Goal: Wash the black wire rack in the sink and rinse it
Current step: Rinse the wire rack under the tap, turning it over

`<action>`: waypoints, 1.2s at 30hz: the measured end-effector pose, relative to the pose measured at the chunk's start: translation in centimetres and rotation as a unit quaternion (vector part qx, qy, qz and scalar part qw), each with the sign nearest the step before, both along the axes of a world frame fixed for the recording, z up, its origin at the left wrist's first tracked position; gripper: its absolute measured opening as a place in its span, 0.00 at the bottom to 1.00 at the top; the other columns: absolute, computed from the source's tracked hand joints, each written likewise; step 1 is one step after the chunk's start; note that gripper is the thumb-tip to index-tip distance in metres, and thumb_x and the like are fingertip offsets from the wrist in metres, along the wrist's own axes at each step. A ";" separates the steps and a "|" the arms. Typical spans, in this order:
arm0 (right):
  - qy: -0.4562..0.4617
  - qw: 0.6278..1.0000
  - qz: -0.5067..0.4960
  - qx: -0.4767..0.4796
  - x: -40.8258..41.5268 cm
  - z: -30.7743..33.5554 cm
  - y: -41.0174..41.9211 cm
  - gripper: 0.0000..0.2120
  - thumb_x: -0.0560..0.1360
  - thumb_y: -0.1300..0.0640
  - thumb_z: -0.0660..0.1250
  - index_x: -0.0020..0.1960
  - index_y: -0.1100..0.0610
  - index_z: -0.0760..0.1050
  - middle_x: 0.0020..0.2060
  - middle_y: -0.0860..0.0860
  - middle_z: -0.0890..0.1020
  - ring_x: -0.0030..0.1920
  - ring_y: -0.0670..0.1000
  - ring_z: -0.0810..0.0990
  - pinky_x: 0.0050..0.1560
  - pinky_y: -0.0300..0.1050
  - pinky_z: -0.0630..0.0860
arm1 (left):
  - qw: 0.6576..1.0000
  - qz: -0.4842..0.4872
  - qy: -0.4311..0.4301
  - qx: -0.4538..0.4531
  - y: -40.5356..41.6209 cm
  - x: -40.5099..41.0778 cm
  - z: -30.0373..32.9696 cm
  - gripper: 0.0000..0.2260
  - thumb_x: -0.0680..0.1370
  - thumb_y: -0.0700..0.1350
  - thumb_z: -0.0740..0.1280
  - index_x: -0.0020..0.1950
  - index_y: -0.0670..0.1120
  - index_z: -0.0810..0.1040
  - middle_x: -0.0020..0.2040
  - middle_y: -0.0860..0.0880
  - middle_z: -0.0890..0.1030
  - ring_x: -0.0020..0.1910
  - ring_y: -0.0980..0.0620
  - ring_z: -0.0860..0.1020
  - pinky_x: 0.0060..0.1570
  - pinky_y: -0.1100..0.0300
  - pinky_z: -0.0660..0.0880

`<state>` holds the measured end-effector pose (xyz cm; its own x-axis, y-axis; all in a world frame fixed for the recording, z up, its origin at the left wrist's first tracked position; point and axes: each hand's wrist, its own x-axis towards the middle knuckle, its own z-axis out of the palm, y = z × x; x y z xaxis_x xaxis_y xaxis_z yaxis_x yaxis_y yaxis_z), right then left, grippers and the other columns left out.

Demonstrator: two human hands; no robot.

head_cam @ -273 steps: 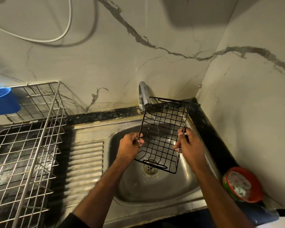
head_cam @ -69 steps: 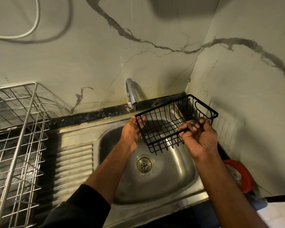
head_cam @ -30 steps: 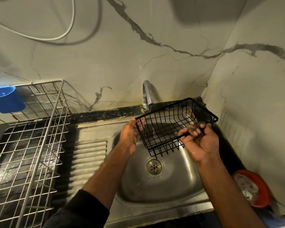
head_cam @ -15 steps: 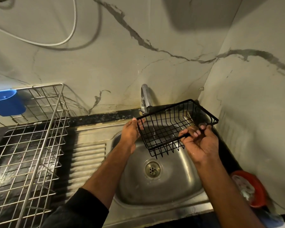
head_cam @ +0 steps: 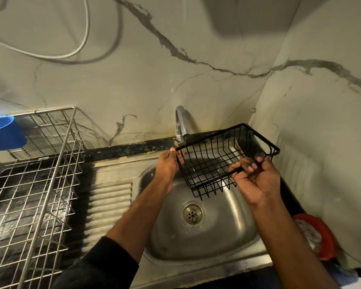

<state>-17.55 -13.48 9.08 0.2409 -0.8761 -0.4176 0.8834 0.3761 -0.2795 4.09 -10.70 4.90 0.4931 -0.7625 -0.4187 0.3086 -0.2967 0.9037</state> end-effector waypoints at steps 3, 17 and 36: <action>-0.003 1.000 -0.009 -0.005 -0.3 0.1 -0.1 0.22 0.84 0.44 0.52 0.36 0.52 0.69 0.29 0.46 0.64 0.28 0.45 0.64 0.41 0.41 0.68 | 1.000 -0.015 -0.014 0.005 -0.5 -0.2 0.3 0.17 0.86 0.52 0.57 0.64 0.44 0.80 0.57 0.50 0.86 0.57 0.51 0.83 0.59 0.55 0.78; -0.006 1.000 0.013 -0.010 0.8 -0.7 0.5 0.19 0.83 0.44 0.54 0.37 0.52 0.70 0.29 0.46 0.65 0.28 0.45 0.65 0.40 0.41 0.69 | 0.998 0.031 0.050 0.003 1.4 -0.6 0.5 0.07 0.81 0.44 0.68 0.60 0.48 0.78 0.55 0.46 0.84 0.54 0.46 0.82 0.56 0.43 0.80; -0.012 0.998 0.065 -0.012 2.7 -1.0 1.3 0.19 0.82 0.44 0.55 0.36 0.51 0.69 0.29 0.46 0.64 0.28 0.45 0.64 0.39 0.42 0.67 | 0.996 0.093 0.004 -0.016 3.2 1.1 0.4 0.08 0.85 0.41 0.61 0.60 0.45 0.78 0.45 0.49 0.80 0.37 0.54 0.79 0.46 0.44 0.81</action>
